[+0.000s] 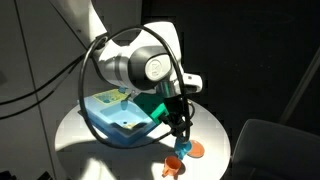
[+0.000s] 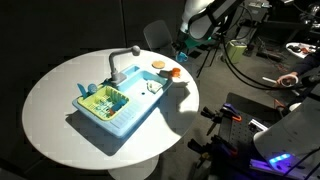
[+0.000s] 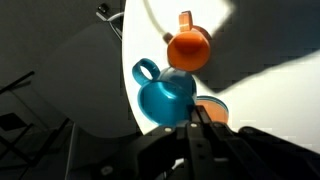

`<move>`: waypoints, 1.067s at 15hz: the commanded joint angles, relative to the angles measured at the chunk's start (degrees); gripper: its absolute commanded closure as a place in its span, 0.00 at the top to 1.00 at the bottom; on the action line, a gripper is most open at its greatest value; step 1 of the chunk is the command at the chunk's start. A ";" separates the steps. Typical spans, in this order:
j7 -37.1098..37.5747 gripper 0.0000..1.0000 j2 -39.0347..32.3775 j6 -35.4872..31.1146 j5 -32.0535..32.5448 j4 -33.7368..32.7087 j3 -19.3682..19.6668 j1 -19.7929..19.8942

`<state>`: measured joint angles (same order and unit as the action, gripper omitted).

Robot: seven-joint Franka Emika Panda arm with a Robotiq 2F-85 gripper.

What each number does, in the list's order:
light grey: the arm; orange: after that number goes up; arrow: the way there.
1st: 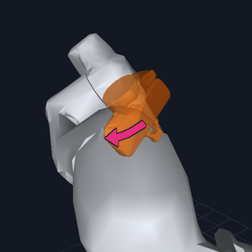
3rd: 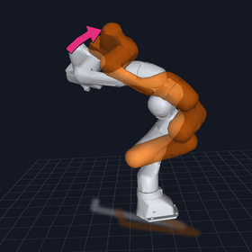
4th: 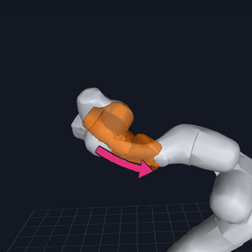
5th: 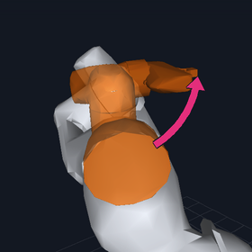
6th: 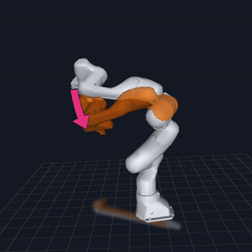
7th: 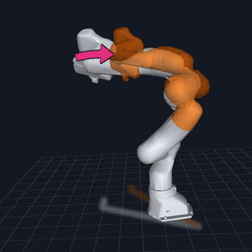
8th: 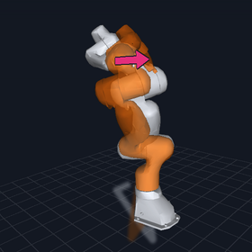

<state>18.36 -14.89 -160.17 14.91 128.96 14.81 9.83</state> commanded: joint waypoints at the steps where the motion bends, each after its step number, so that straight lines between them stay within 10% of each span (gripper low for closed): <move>1: 1.15 0.01 -4.44 -1.67 0.76 -3.17 2.96 -2.59; 16: 1.20 0.01 -8.55 -3.04 0.00 -3.02 7.55 -9.48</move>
<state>18.41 -23.04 -162.92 14.91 126.32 21.02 1.55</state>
